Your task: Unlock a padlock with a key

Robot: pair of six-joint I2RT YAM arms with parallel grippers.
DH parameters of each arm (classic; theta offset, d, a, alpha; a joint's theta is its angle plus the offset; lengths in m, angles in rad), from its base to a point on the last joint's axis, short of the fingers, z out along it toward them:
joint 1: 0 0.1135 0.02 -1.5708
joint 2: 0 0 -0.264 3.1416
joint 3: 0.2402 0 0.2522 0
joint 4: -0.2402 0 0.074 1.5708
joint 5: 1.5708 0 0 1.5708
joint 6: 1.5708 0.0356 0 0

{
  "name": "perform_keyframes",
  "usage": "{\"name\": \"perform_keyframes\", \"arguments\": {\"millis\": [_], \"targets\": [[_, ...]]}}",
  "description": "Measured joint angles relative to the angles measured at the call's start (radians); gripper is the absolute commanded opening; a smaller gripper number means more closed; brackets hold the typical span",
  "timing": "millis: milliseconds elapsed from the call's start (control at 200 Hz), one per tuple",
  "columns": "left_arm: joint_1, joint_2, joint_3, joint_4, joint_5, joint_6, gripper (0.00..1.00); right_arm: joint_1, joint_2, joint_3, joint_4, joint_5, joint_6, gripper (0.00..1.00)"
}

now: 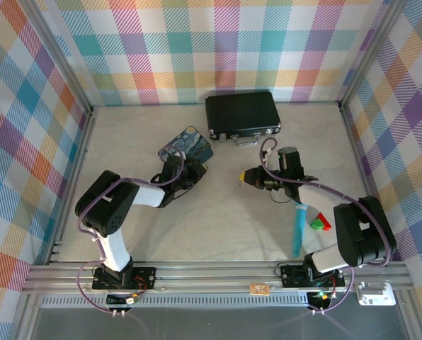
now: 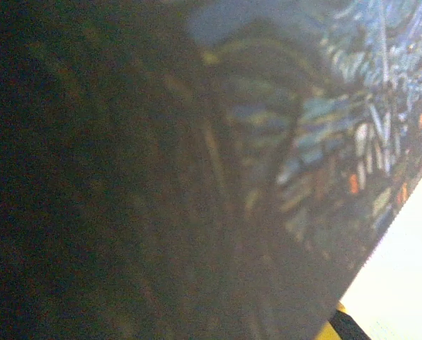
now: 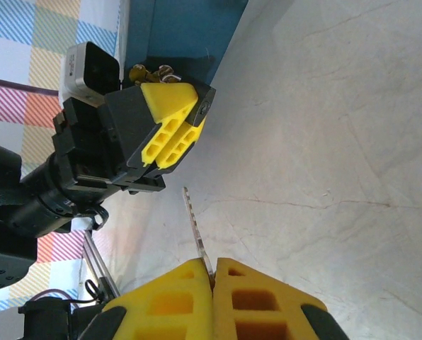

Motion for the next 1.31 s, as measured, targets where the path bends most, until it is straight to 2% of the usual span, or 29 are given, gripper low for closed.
{"name": "perform_keyframes", "arguments": {"millis": [205,410,675,995,1305], "targets": [[-0.017,-0.051,-0.016,-0.004,0.007,-0.060,0.00,0.085,0.016,0.029,0.006,0.012,0.048,0.00],[-0.018,-0.080,-0.037,-0.004,0.022,-0.089,0.00,0.174,0.089,0.037,0.101,0.026,0.124,0.00],[-0.023,-0.122,-0.072,0.002,0.024,-0.102,0.00,0.177,0.182,0.066,0.157,0.033,0.173,0.00],[-0.020,-0.128,-0.129,0.100,0.076,-0.082,0.00,0.177,0.218,0.068,0.207,0.064,0.197,0.00],[-0.016,-0.157,-0.129,0.127,0.120,-0.064,0.00,0.185,0.242,0.069,0.251,0.062,0.197,0.00]]}}
